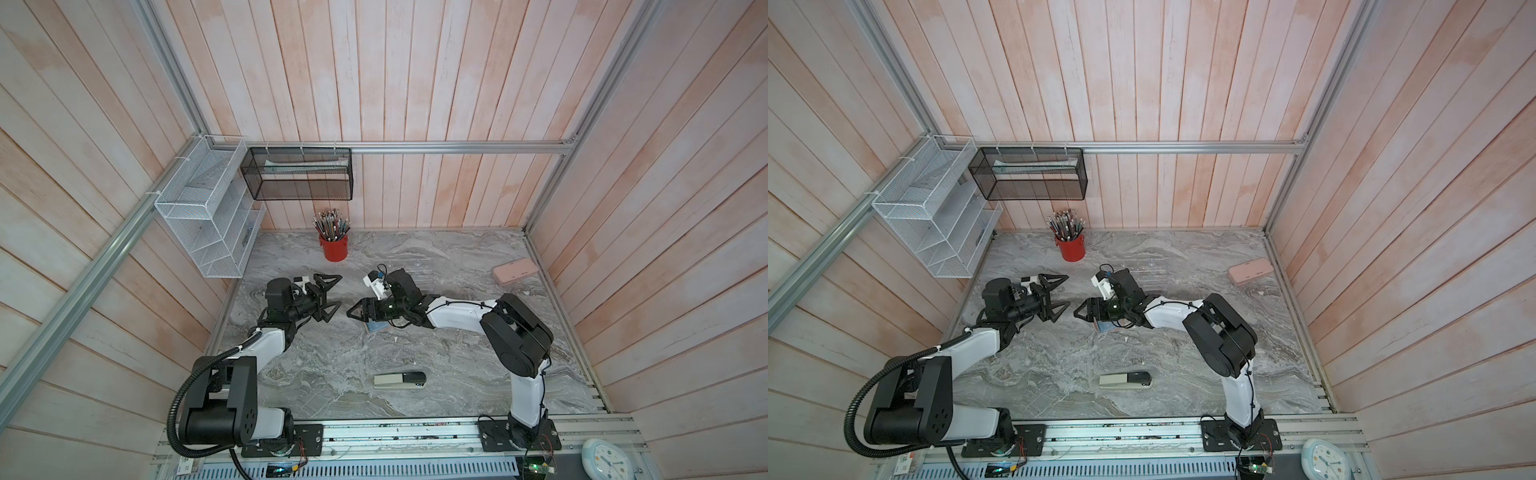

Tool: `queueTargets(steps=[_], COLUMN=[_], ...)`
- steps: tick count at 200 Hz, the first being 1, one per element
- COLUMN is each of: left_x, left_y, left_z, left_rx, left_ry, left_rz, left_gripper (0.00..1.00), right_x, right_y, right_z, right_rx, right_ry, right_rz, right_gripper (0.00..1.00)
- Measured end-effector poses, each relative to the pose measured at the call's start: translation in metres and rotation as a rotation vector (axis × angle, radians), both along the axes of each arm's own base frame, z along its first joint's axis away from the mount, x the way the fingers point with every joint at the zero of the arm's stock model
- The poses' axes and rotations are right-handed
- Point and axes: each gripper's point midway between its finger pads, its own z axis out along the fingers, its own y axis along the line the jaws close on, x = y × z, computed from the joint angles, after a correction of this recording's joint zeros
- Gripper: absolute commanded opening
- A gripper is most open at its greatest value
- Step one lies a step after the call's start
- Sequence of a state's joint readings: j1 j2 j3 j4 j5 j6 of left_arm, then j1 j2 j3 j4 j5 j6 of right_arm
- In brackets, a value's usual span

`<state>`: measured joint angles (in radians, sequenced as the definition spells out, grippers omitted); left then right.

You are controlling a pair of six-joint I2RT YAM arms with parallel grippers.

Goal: Take the credit cards out of the card holder
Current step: Open the card holder at the center of the table.

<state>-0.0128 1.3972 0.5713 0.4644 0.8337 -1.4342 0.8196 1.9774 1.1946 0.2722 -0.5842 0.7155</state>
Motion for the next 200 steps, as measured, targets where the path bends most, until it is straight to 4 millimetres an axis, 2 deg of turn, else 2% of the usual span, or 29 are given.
queueTargets(steps=[110,158,200], left_x=[0.008,-0.004,-0.017], left_y=[0.000,0.000,0.001], left_z=[0.002,-0.017,-0.037], left_rx=[-0.025,0.036,0.124], left_ry=[0.013,0.073,0.120], left_rz=[-0.008,-0.033,-0.074], left_gripper=[1.00,1.00,0.99], right_x=[-0.023,-0.027,-0.028], right_y=[0.014,0.008,0.008], right_z=[0.000,-0.011,-0.009], right_rx=[0.013,-0.010,-0.009], right_ry=[0.006,0.020,0.011], right_rz=[0.044,0.042,0.042], right_gripper=[0.80,0.78,0.76])
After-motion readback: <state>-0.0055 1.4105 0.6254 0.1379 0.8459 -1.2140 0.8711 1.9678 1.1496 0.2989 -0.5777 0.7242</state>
